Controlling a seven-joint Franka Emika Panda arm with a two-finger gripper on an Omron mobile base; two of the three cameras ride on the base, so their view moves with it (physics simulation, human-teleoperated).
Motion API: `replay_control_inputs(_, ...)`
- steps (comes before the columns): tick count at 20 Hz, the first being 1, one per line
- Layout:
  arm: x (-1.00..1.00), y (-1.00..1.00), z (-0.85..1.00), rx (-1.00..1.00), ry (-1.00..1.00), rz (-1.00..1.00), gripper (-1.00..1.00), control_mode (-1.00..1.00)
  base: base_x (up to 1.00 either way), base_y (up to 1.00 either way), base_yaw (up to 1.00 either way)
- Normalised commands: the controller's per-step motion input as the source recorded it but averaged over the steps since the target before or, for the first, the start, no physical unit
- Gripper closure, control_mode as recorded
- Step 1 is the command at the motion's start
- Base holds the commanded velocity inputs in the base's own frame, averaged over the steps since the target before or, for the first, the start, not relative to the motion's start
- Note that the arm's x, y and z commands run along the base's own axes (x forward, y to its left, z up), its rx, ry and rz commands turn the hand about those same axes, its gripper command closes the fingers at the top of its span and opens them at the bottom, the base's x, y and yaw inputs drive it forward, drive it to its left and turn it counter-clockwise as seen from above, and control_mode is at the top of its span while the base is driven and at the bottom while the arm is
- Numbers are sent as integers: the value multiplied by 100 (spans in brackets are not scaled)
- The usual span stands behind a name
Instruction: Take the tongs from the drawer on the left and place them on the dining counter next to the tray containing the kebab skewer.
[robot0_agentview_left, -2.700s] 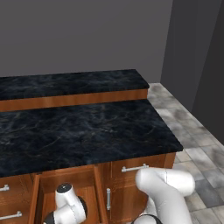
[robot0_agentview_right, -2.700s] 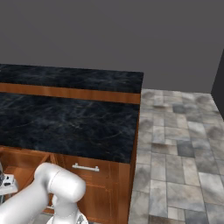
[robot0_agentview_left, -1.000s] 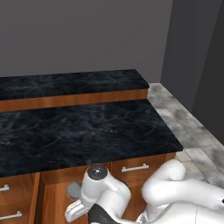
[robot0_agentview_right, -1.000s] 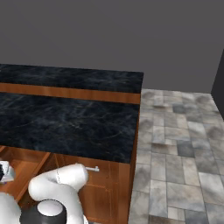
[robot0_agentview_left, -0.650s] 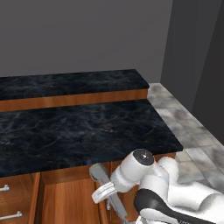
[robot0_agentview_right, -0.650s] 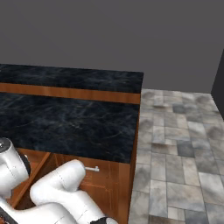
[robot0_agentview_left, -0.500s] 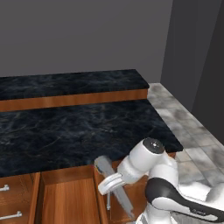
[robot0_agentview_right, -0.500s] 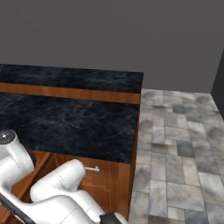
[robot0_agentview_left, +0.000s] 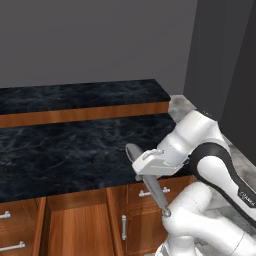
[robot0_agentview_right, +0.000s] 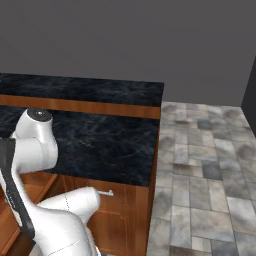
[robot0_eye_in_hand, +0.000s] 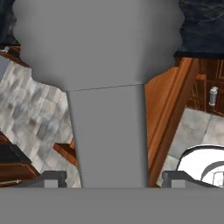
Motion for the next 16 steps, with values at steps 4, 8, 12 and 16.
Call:
replay_control_inputs(4, 0, -4, 0, 1, 0, 0, 100, -100, 0, 0, 0)
replay_control_inputs(8, 0, -1, 0, 0, 0, 0, 100, -100, 0, 0, 0)
replay_control_inputs(12, -24, -28, -1, -1, 0, -2, 100, -100, 0, 0, 0)
replay_control_inputs(16, -56, -77, -3, -7, -3, -20, 100, -100, 0, 0, 0)
